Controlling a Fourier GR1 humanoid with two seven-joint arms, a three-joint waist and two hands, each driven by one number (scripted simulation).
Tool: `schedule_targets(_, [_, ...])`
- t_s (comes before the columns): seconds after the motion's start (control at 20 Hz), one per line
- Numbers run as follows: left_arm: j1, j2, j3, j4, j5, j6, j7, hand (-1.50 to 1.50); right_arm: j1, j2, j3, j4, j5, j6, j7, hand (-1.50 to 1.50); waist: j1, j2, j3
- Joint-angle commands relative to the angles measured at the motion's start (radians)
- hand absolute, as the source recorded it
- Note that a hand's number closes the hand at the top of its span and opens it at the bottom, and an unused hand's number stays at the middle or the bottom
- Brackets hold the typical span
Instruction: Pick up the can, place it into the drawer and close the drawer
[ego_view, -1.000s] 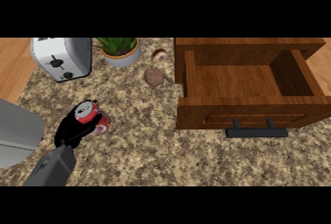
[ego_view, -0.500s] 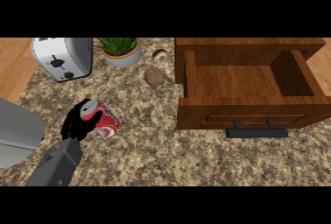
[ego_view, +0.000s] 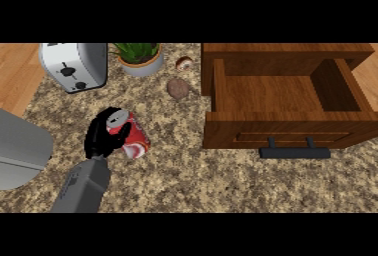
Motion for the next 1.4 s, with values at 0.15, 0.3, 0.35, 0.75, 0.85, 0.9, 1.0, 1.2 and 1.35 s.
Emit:
schedule_targets(0.15, [0.020,-0.024,-0.092,-0.304,-0.004,0.118,0.148,1.50,0.056,0.007,0.059,-0.065,-0.006,-0.061,-0.001,-1.50,-0.002,-0.001,0.000])
schedule_targets(0.3, [0.043,0.003,-0.126,-0.426,0.008,0.158,0.253,1.50,0.063,0.007,0.002,-0.060,-0.033,0.000,-0.022,-1.50,-0.001,-0.001,0.000])
schedule_targets(0.35, [0.045,-0.034,-0.250,-0.454,0.011,0.274,0.208,1.50,0.013,0.002,0.029,-0.061,0.005,-0.038,0.027,-1.50,0.002,0.000,0.000])
schedule_targets(0.75, [-0.077,-0.013,-0.239,-0.609,-0.045,0.369,0.455,1.50,-0.010,0.007,0.088,-0.038,0.066,-0.096,-0.013,-1.50,0.000,0.002,0.000])
schedule_targets(0.85, [-0.153,-0.035,-0.312,-0.553,-0.058,0.475,0.441,1.50,-0.008,0.007,0.051,0.016,0.051,-0.045,-0.048,-1.50,-0.008,0.002,0.000])
schedule_targets(0.9, [-0.132,-0.031,-0.273,-0.609,-0.061,0.426,0.472,1.50,-0.018,-0.009,0.017,-0.030,0.023,-0.049,0.020,-1.50,-0.004,0.002,0.000])
schedule_targets(1.0, [-0.218,-0.035,-0.315,-0.538,-0.082,0.505,0.455,1.50,0.033,0.007,0.141,-0.117,0.064,-0.125,0.027,-1.50,-0.013,0.003,0.000])
schedule_targets(1.2, [-0.307,-0.025,-0.274,-0.555,-0.095,0.494,0.544,1.50,0.044,0.007,0.076,-0.039,0.030,-0.061,-0.022,-1.50,-0.011,0.003,0.000])
schedule_targets(1.35, [-0.339,-0.035,-0.313,-0.565,-0.105,0.546,0.593,1.50,0.000,-0.006,0.045,-0.052,-0.006,-0.065,0.040,-1.50,-0.008,0.003,0.000])
